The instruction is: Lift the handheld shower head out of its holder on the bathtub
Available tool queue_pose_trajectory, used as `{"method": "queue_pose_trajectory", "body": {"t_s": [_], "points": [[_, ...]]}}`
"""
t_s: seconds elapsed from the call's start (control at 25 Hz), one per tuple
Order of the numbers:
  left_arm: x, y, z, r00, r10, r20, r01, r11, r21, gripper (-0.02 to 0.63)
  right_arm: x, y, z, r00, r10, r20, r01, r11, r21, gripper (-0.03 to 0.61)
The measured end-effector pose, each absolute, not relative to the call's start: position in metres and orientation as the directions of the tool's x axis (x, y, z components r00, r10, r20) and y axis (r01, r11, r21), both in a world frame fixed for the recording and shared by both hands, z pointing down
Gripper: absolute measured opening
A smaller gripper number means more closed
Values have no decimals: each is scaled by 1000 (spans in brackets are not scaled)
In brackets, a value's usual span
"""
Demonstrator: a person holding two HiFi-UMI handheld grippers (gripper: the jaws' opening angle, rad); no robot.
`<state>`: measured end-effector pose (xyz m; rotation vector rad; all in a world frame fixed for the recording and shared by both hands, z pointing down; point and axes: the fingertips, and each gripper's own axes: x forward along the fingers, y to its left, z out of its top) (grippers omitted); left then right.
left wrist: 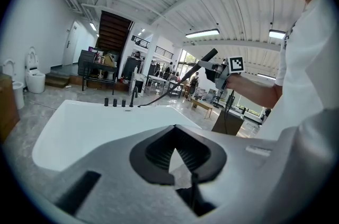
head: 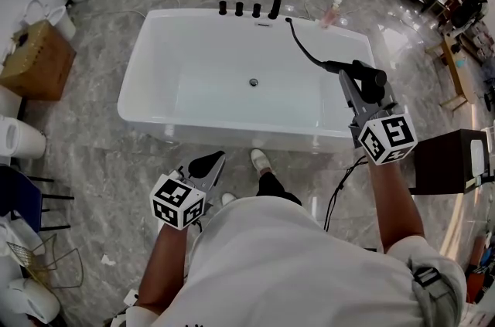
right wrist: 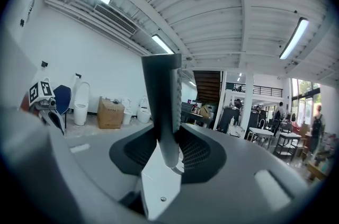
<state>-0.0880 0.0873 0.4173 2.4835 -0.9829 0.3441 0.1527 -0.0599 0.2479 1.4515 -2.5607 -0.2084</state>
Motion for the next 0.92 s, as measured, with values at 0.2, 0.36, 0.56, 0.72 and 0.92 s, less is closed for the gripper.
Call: {"method": "queue_pose_trajectory", "body": {"t_s": [0.2,0.36,0.56,0.72,0.92], "points": [[-89,83,416,716,-583,384,-695,-646,316,7,151,-65,245,-505,-857,101,-830,514,216,146],[-89,86,420,717,-585,380,-695,-646,316,7,150,-60,247,-505,-858,96,-829,513,222,146],[-89,84,420,716,-589,374,-696,-644,318,8,151,-62,244,-508,-856,90,-827,515,226,146],[-94,82,420,713,-595,370,-699,-640,319,6,148,-65,241,-511,-855,89,-824,516,233,146],[-96,85,421,721,-594,357,-692,-634,345,8,147,-61,241,-512,-855,83,-824,516,234,146]]}}
